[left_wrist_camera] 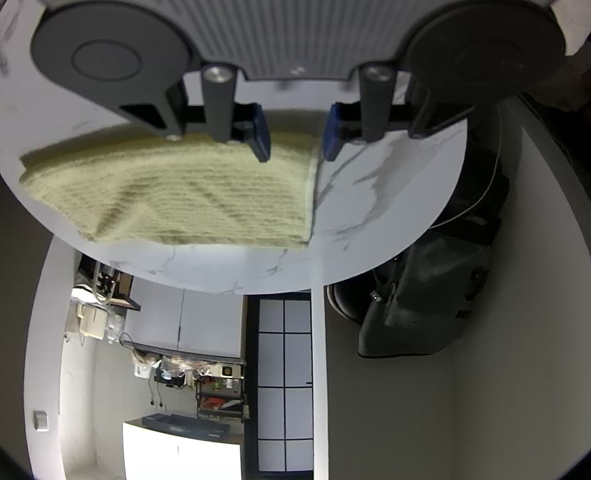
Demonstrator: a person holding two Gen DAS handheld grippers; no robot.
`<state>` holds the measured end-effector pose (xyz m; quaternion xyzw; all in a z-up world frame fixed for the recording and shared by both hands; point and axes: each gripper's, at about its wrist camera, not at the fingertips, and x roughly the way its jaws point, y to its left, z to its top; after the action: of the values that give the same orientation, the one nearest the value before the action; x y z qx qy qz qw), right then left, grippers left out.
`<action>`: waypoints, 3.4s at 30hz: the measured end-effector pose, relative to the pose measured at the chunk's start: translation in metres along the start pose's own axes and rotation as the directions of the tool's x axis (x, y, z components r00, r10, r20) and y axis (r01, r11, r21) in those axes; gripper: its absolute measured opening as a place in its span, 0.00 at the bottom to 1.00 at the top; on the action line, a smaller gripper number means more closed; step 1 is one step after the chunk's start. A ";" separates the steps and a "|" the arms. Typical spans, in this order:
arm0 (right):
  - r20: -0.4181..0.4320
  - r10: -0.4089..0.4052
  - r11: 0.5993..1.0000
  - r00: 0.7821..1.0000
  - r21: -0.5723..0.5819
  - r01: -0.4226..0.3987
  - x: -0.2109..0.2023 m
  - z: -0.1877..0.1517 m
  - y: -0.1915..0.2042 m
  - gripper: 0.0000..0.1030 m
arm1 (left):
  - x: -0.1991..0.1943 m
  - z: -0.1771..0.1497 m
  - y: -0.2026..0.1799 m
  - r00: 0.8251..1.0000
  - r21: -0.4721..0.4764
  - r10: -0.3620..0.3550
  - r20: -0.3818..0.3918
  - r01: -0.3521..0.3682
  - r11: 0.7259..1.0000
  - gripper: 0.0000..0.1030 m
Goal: Fold towel
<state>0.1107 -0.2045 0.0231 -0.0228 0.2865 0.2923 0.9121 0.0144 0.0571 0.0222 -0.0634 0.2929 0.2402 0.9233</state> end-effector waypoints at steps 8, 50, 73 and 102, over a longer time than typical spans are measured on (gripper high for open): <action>0.001 0.019 1.000 1.000 -0.015 -0.019 0.001 0.002 0.010 0.36 | 0.018 0.004 0.005 0.999 -0.037 -0.025 -0.031 0.024 0.999 0.33; 0.009 0.078 0.994 0.997 -0.073 -0.077 -0.034 -0.047 0.042 0.36 | -0.039 -0.043 -0.016 0.985 -0.044 -0.172 0.000 0.172 0.984 0.11; 0.027 0.185 0.971 0.982 -0.162 -0.178 -0.059 -0.072 0.083 0.36 | -0.060 -0.078 -0.021 0.918 -0.176 -0.394 0.050 0.397 0.901 0.12; 0.005 0.241 0.938 0.970 -0.259 -0.232 -0.037 -0.079 0.139 0.34 | -0.071 -0.081 0.031 0.936 -0.182 -0.350 0.049 0.353 0.918 0.17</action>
<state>-0.0301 -0.1248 -0.0058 -0.1006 0.2304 0.4347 0.8648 -0.0927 0.0341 -0.0030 -0.1999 0.2457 0.0977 0.9435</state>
